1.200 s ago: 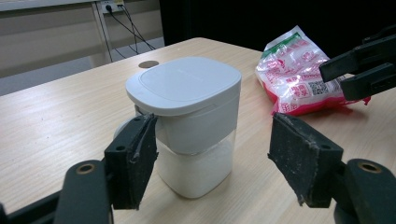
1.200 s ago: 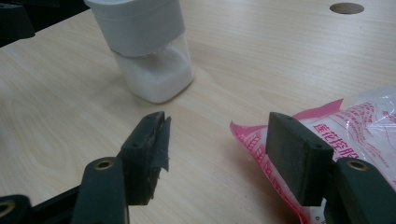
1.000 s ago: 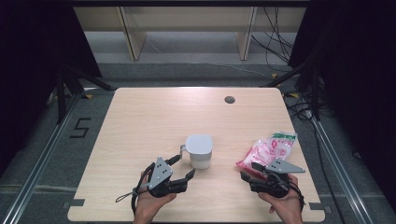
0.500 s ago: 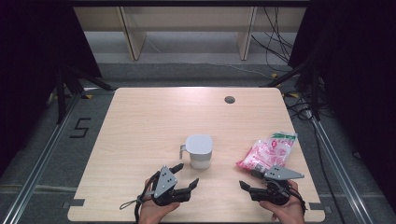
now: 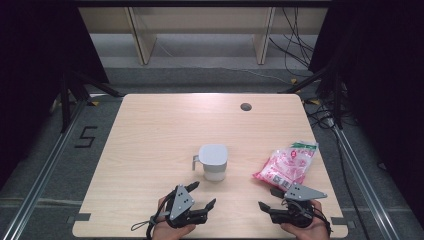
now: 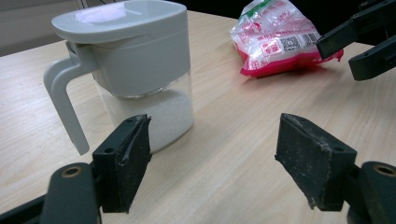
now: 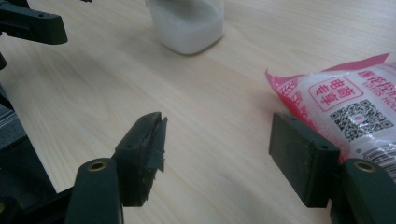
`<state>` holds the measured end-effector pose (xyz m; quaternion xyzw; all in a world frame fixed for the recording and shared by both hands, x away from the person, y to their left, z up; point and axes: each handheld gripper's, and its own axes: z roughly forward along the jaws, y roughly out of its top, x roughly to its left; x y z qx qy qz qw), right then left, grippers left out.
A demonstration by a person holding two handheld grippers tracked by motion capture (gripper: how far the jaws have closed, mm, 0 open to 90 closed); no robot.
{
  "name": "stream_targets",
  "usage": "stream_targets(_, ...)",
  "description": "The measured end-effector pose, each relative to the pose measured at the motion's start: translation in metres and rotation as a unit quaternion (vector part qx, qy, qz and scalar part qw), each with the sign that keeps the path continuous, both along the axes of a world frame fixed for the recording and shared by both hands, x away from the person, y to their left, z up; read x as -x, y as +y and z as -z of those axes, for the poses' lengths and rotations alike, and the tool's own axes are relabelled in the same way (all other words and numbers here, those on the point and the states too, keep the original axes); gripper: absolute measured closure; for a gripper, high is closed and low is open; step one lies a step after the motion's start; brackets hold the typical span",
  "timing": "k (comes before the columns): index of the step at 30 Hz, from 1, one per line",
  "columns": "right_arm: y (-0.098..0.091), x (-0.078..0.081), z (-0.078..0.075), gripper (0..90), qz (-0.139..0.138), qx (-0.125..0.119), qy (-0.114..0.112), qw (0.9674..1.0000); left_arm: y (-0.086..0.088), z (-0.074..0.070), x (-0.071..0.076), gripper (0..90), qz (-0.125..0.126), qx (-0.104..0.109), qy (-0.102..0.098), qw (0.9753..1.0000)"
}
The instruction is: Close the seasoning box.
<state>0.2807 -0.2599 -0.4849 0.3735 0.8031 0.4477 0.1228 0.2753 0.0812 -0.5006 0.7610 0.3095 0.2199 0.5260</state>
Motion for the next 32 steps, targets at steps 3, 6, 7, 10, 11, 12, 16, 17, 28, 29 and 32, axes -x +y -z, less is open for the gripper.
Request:
stream_targets(3, -0.002, 0.001, 0.002, 34.9, -0.014, 0.005, 0.01, 0.9998, -0.002, 0.003, 0.002, 24.6, 0.009, -0.006, -0.001, 0.9999)
stream_targets(6, -0.002, 0.003, 0.003, 34.6, -0.02, 0.017, 0.012, 0.9996, -0.003, 0.006, 0.004, 24.4, 0.01, -0.007, 0.003, 0.9999)
stream_targets(7, -0.002, 0.005, 0.004, 34.6, -0.016, 0.019, 0.02, 0.9995, -0.004, 0.006, 0.005, 24.4, 0.009, -0.006, 0.003, 0.9999)
stream_targets(10, -0.003, 0.005, 0.006, 34.5, -0.029, 0.027, 0.011, 0.9991, -0.003, 0.007, 0.007, 24.4, 0.006, -0.012, 0.007, 0.9999)
stream_targets(11, -0.003, 0.005, 0.006, 34.5, -0.033, 0.03, 0.016, 0.9989, -0.003, 0.008, 0.007, 24.4, 0.002, -0.005, 0.008, 0.9999)
stream_targets(12, -0.003, 0.007, 0.006, 34.4, -0.03, 0.034, 0.011, 0.9989, -0.002, 0.008, 0.007, 24.4, 0.005, -0.008, 0.009, 0.9999)
stream_targets(16, -0.005, 0.01, 0.006, 34.3, -0.025, 0.032, 0.016, 0.999, -0.002, 0.009, 0.009, 24.2, 0.005, -0.004, 0.011, 0.9999)
stream_targets(17, -0.006, 0.011, 0.006, 34.3, -0.024, 0.034, 0.02, 0.9989, -0.002, 0.009, 0.009, 24.2, 0.003, -0.012, 0.015, 0.9998)
stream_targets(28, -0.007, 0.013, 0.006, 34.3, -0.021, 0.034, 0.023, 0.9989, 0.001, 0.01, 0.009, 23.8, -0.002, -0.013, 0.017, 0.9998)
stream_targets(29, -0.006, 0.013, 0.006, 34.3, -0.021, 0.034, 0.023, 0.999, 0.001, 0.01, 0.009, 23.8, 0.0, -0.01, 0.019, 0.9998)
stream_targets(32, -0.005, 0.012, 0.007, 34.3, -0.02, 0.034, 0.024, 0.9989, 0.001, 0.01, 0.007, 23.8, -0.003, 0.004, 0.017, 0.9998)
